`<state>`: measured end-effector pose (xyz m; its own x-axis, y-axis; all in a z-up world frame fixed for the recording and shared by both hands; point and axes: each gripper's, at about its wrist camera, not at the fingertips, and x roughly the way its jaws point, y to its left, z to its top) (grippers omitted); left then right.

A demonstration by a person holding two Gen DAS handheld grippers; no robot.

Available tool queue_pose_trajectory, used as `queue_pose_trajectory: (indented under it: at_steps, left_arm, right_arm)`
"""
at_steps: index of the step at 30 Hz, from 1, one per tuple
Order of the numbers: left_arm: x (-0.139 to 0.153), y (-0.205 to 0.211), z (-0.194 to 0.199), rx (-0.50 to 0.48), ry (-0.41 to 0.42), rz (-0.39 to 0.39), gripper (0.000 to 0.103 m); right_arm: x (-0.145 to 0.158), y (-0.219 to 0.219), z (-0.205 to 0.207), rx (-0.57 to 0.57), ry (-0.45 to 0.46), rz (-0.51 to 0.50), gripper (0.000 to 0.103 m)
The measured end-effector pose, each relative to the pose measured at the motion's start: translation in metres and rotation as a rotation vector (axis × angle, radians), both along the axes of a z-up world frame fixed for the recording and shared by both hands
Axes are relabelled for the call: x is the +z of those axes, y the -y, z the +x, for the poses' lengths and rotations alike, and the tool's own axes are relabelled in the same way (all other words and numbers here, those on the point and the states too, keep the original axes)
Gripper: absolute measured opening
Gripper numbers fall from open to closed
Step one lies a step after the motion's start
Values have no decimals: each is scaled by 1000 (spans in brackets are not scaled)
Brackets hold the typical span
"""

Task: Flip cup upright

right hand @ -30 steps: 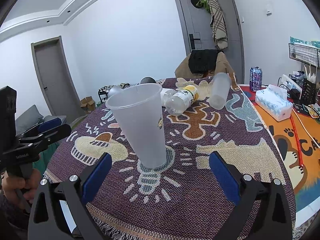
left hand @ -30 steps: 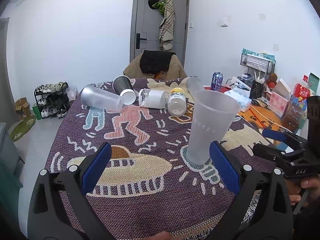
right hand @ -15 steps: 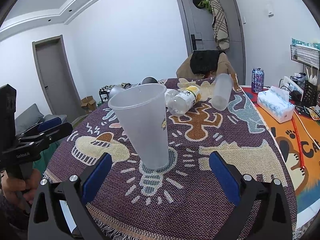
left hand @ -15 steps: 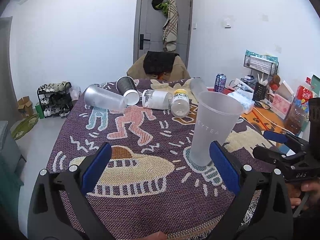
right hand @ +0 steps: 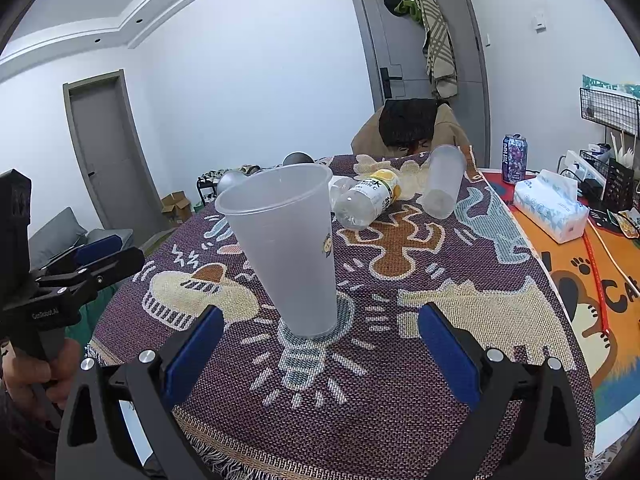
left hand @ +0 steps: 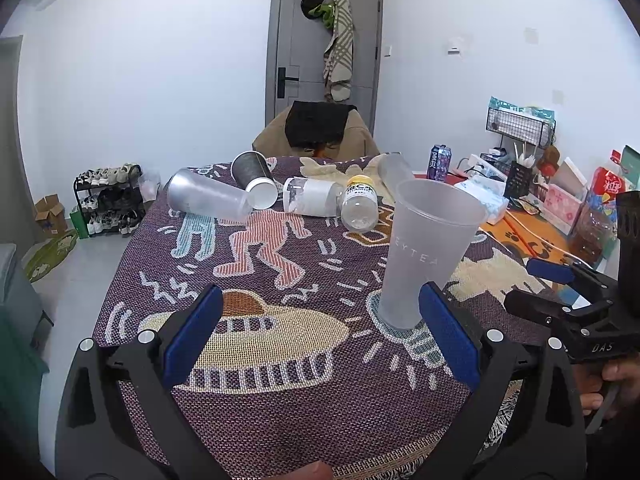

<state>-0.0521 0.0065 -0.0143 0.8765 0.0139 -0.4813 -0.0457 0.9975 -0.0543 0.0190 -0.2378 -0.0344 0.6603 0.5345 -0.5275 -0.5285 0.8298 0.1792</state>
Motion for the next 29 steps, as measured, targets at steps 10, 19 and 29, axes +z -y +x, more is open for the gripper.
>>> queue_pose_trajectory:
  at_steps: [10, 19, 29]
  left_arm:
    - [1, 0, 0, 2, 2, -2, 97]
    - [0, -2, -2, 19, 15, 8, 97]
    - [-5, -8, 2, 19, -12, -13, 97]
  right_arm:
    - [0, 1, -1, -2, 4, -3, 95]
    - [0, 1, 0, -3, 2, -5, 95]
    - [-4, -10, 4, 11, -10, -17, 95]
